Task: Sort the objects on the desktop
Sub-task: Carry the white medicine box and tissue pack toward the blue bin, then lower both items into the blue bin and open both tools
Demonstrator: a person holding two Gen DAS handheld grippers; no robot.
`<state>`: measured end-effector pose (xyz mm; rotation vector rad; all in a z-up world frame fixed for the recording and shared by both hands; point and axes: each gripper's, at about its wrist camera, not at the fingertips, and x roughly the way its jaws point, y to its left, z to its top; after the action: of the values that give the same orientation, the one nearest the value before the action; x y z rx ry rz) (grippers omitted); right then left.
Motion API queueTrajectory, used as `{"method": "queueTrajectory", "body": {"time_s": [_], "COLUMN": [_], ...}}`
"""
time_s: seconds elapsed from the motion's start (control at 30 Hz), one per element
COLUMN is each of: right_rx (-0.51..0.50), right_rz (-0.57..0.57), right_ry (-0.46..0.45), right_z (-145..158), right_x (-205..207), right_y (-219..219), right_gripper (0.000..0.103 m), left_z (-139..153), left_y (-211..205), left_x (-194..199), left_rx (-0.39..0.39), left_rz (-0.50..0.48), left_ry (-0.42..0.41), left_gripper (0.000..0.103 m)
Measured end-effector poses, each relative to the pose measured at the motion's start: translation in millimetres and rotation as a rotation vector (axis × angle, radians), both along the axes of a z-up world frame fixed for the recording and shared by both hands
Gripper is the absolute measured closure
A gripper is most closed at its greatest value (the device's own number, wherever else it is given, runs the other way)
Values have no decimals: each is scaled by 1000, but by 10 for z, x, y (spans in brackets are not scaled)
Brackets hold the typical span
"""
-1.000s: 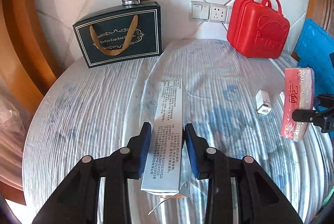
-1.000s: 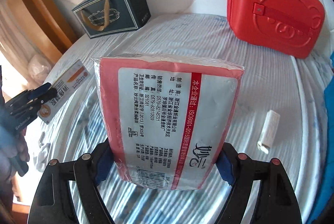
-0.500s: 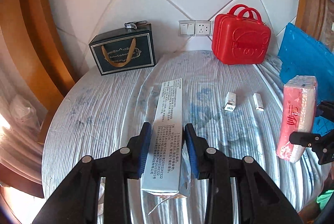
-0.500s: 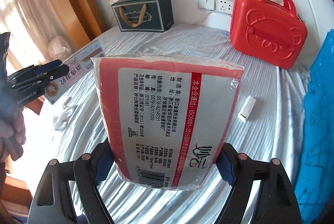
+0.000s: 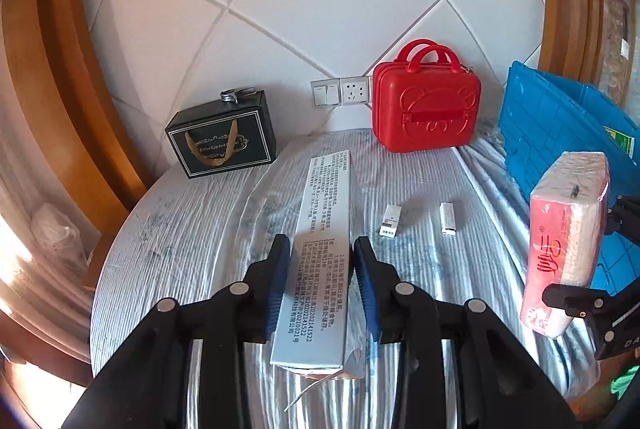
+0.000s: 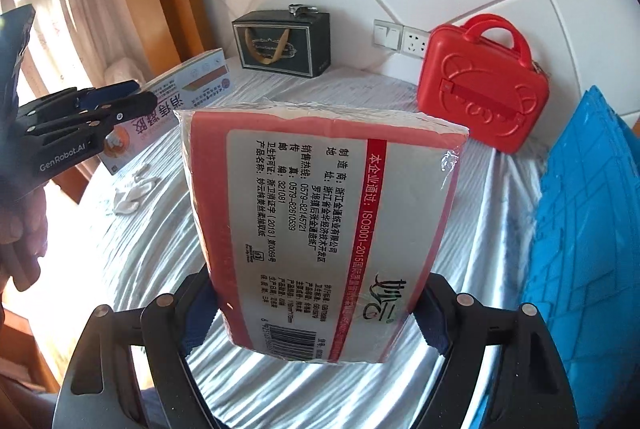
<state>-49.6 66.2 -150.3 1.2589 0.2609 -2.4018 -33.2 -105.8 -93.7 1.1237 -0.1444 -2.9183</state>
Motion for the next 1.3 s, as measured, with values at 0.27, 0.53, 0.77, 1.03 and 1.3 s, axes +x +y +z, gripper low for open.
{"method": "queueTrajectory", "body": {"time_s": [0.27, 0.53, 0.77, 1.03, 1.3], "right_rx": [-1, -49, -150, -172, -141], "right_rz": [34, 52, 12, -176, -375], "right_ry": [35, 95, 153, 245, 266], "right_z": [221, 569, 934, 1310, 1348], "right_x": [167, 300, 392, 545, 606], "right_y": [363, 756, 1333, 2368, 3325], "right_gripper": [20, 20, 20, 20, 20], "left_z": [259, 654, 908, 1184, 1416], "left_y": [458, 940, 1524, 2449, 3467], "left_x": [92, 159, 39, -196, -343], "left_rx": [-8, -24, -13, 1, 7], "left_rz": [-3, -27, -127, -311, -518], "left_ry": [32, 89, 125, 174, 204], "left_gripper": [71, 71, 71, 71, 71]}}
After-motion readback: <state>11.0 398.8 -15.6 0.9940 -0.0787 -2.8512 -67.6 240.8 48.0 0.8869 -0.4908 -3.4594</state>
